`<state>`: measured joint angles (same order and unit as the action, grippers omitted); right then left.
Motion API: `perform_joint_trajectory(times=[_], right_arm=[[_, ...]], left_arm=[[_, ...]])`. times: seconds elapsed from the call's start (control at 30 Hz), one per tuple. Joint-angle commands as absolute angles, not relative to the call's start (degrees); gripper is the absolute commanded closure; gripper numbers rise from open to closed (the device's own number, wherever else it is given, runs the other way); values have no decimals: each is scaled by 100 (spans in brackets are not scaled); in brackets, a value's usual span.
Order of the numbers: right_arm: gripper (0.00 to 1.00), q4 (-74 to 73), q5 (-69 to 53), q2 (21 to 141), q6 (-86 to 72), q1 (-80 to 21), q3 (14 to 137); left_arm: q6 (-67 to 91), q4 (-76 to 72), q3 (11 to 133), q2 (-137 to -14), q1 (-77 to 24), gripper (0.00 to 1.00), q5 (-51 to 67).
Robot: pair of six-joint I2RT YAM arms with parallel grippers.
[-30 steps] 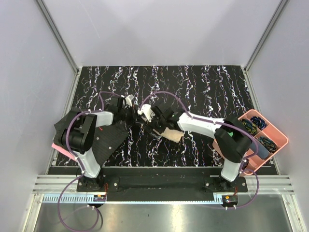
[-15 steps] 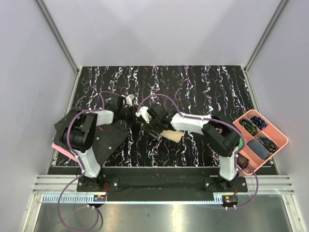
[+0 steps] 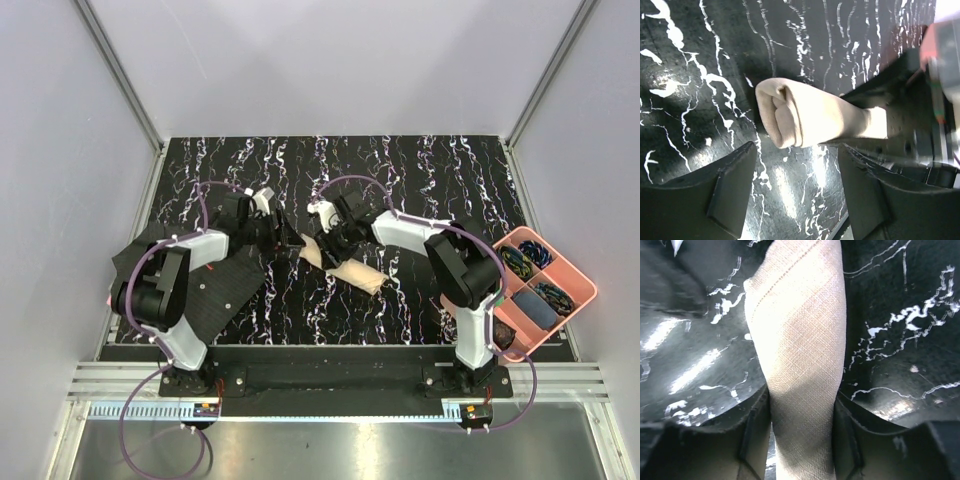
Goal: Fold the napkin, place the utensils inside, and roll it up
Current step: Roll the napkin with the utensil
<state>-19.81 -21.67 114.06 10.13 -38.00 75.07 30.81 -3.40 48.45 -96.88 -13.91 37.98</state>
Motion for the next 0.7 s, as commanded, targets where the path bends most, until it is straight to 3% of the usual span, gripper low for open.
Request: perform_joint_trajectory(times=[0.0, 0.33, 0.67], right_arm=[[51, -2364, -3619, 11689, 686, -3560, 7523], [51, -2382, -4587, 12199, 519, -3349, 7813], [45, -2391, -4816, 12419, 431, -3243, 7910]], left_arm=[[2883, -685, 4589, -9395, -1371, 30, 3709], [3243, -1581, 4324, -9668, -1415, 33, 3999], [3375, -1872, 4307, -9967, -1521, 62, 4280]])
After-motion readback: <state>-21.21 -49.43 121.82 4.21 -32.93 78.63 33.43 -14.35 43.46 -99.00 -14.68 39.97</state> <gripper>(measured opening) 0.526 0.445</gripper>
